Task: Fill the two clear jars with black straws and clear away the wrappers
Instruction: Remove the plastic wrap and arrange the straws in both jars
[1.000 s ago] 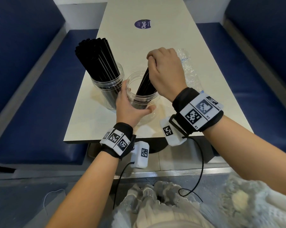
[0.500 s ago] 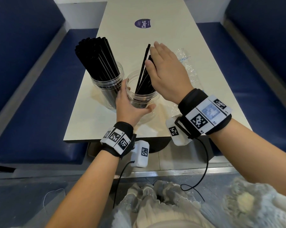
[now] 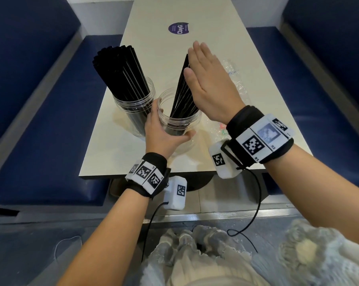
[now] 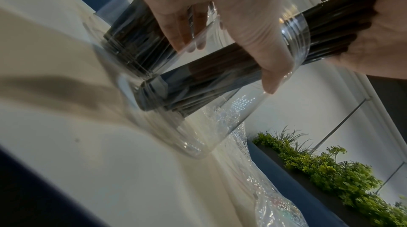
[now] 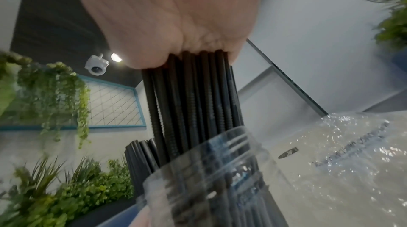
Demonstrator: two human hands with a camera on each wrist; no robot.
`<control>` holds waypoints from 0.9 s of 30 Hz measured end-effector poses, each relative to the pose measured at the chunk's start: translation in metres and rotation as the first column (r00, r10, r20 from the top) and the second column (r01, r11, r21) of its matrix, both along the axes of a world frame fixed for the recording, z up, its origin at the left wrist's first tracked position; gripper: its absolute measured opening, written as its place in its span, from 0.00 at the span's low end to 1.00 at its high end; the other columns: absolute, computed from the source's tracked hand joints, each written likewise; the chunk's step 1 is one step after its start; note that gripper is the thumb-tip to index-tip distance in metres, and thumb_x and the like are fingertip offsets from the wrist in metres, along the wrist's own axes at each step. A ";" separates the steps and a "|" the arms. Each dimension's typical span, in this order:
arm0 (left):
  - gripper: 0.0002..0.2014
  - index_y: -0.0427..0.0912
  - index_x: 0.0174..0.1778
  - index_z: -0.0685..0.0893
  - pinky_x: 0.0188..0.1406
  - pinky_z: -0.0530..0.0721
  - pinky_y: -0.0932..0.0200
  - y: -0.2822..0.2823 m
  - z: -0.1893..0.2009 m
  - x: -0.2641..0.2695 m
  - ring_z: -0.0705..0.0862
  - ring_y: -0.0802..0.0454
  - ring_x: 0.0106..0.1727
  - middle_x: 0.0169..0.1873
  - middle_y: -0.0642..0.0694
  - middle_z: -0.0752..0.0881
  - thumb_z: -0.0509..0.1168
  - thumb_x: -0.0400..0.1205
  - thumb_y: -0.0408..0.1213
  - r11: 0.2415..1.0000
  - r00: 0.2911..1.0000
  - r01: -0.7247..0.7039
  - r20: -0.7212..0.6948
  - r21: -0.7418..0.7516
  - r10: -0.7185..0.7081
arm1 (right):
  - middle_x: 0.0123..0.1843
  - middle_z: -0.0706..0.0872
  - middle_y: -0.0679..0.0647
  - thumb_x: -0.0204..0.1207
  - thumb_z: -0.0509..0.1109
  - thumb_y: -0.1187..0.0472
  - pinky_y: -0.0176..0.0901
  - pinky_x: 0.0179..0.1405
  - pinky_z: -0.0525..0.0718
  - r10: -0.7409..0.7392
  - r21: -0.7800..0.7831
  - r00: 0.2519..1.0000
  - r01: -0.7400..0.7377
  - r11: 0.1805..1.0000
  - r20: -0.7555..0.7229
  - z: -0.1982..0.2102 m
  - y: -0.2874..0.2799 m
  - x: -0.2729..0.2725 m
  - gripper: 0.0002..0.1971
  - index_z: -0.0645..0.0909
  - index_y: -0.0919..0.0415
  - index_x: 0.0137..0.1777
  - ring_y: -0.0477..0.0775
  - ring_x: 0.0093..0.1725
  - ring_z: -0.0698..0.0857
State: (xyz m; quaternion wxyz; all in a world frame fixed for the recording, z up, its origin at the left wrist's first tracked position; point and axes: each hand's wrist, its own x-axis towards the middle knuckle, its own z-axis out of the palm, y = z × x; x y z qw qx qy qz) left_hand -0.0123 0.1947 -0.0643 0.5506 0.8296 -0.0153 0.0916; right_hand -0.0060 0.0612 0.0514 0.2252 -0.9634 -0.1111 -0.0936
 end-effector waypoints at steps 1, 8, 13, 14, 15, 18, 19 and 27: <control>0.56 0.48 0.80 0.60 0.75 0.71 0.49 0.000 0.000 0.000 0.71 0.48 0.72 0.68 0.42 0.73 0.84 0.57 0.44 1.000 1.000 0.000 -0.002 0.001 0.000 | 0.84 0.48 0.59 0.86 0.42 0.54 0.40 0.80 0.40 0.011 0.022 1.000 -0.011 1.000 -0.028 0.000 -0.001 0.001 0.26 0.48 0.66 0.80 0.52 0.83 0.44; 0.56 0.48 0.80 0.60 0.74 0.71 0.46 0.000 -0.001 0.001 0.71 0.48 0.71 0.67 0.42 0.73 0.84 0.57 0.45 1.000 1.000 0.008 -0.010 0.012 -0.008 | 0.84 0.50 0.53 0.86 0.41 0.52 0.49 0.82 0.40 -0.010 -0.044 0.999 0.012 0.999 0.046 0.005 0.000 0.003 0.26 0.50 0.61 0.80 0.50 0.83 0.45; 0.57 0.48 0.80 0.59 0.75 0.71 0.46 0.001 0.000 0.000 0.70 0.48 0.72 0.69 0.42 0.73 0.83 0.56 0.47 1.000 1.000 0.011 -0.013 0.013 -0.011 | 0.84 0.54 0.47 0.85 0.42 0.48 0.54 0.81 0.43 0.074 -0.054 0.997 -0.073 0.996 0.003 0.009 0.005 0.012 0.25 0.57 0.54 0.79 0.48 0.83 0.49; 0.58 0.48 0.80 0.59 0.75 0.71 0.45 0.001 0.000 0.000 0.70 0.48 0.72 0.69 0.43 0.72 0.83 0.56 0.48 1.000 1.000 0.013 -0.013 0.016 -0.013 | 0.83 0.58 0.48 0.84 0.43 0.47 0.55 0.81 0.46 0.067 -0.086 0.998 -0.067 0.994 -0.001 0.009 0.006 0.015 0.25 0.61 0.54 0.78 0.50 0.82 0.53; 0.58 0.49 0.80 0.59 0.75 0.71 0.45 0.001 0.000 0.000 0.70 0.48 0.73 0.70 0.43 0.72 0.82 0.56 0.49 1.000 1.000 0.015 -0.013 0.017 -0.015 | 0.81 0.62 0.50 0.84 0.44 0.47 0.55 0.80 0.52 0.056 -0.112 0.998 -0.054 0.992 0.009 0.009 0.006 0.019 0.25 0.66 0.56 0.75 0.52 0.81 0.58; 0.58 0.50 0.80 0.58 0.75 0.70 0.44 0.001 -0.001 0.001 0.69 0.48 0.74 0.72 0.43 0.71 0.83 0.56 0.49 1.000 1.000 0.015 -0.022 0.021 -0.014 | 0.71 0.74 0.56 0.83 0.50 0.52 0.50 0.67 0.69 0.021 -0.108 0.998 -0.014 0.994 0.064 0.008 0.004 0.024 0.21 0.75 0.65 0.65 0.59 0.69 0.72; 0.58 0.50 0.80 0.58 0.76 0.70 0.44 0.002 -0.001 0.001 0.69 0.48 0.74 0.72 0.43 0.71 0.83 0.57 0.48 1.000 1.000 0.015 -0.024 0.025 -0.014 | 0.68 0.75 0.57 0.83 0.51 0.54 0.51 0.64 0.72 0.009 -0.081 0.996 -0.002 0.997 0.090 0.007 0.004 0.025 0.20 0.76 0.66 0.62 0.60 0.65 0.74; 0.59 0.50 0.81 0.56 0.76 0.69 0.45 0.001 -0.002 0.001 0.68 0.47 0.75 0.71 0.42 0.71 0.82 0.56 0.50 1.000 0.999 0.011 -0.045 0.020 -0.010 | 0.52 0.81 0.62 0.76 0.52 0.61 0.56 0.49 0.77 -0.061 0.073 0.956 0.042 0.996 0.287 -0.004 0.009 0.017 0.17 0.82 0.69 0.47 0.63 0.51 0.79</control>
